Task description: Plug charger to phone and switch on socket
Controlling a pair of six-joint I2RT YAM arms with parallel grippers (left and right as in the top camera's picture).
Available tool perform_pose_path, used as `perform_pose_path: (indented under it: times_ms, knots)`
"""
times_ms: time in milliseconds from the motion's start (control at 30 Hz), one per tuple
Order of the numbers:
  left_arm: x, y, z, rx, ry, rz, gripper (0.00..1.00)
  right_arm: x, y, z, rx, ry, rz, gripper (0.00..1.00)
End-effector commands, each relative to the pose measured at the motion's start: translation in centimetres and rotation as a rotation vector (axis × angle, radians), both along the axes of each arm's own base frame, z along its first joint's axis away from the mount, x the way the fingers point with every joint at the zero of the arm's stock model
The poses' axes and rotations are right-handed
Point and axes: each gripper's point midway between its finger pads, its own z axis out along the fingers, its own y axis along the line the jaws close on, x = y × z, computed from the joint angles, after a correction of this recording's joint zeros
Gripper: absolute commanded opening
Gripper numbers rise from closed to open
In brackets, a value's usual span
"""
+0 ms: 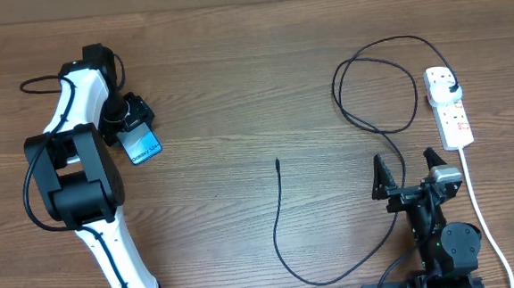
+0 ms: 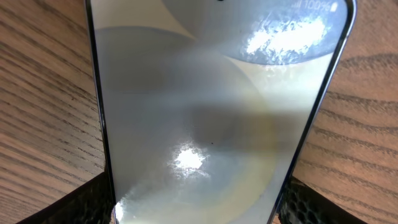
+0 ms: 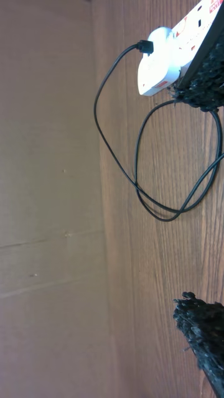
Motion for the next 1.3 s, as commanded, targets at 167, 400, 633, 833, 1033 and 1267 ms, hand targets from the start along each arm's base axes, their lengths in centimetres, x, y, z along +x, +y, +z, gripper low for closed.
perform_pose_path:
  times_ms: [167, 400, 633, 833, 1033, 1267]
  knots:
    - [-1.05, -0.32, -1.06, -0.002, 0.043, -0.014, 0.66, 0.01, -0.15, -0.23, -0.002, -0.002, -0.010, 1.00]
    - [-1.05, -0.32, -1.06, -0.002, 0.043, -0.014, 0.63, 0.01, -0.15, -0.23, -0.002, -0.002, -0.010, 1.00]
    - [-1.06, -0.33, -1.06, -0.002, 0.043, -0.014, 0.57, 0.01, -0.15, -0.23, -0.002, -0.002, -0.010, 1.00]
    - [-1.06, -0.33, -1.06, -0.002, 0.043, -0.014, 0.51, 0.01, -0.15, -0.23, -0.002, -0.002, -0.010, 1.00]
    - [-1.06, -0.33, -1.06, -0.002, 0.043, -0.014, 0.41, 0.01, -0.15, -0.23, -0.002, -0.002, -0.010, 1.00]
    - [-1.02, -0.32, -1.06, -0.002, 0.042, -0.013, 0.28, 0.01, -0.15, -0.23, -0.002, -0.002, -0.010, 1.00]
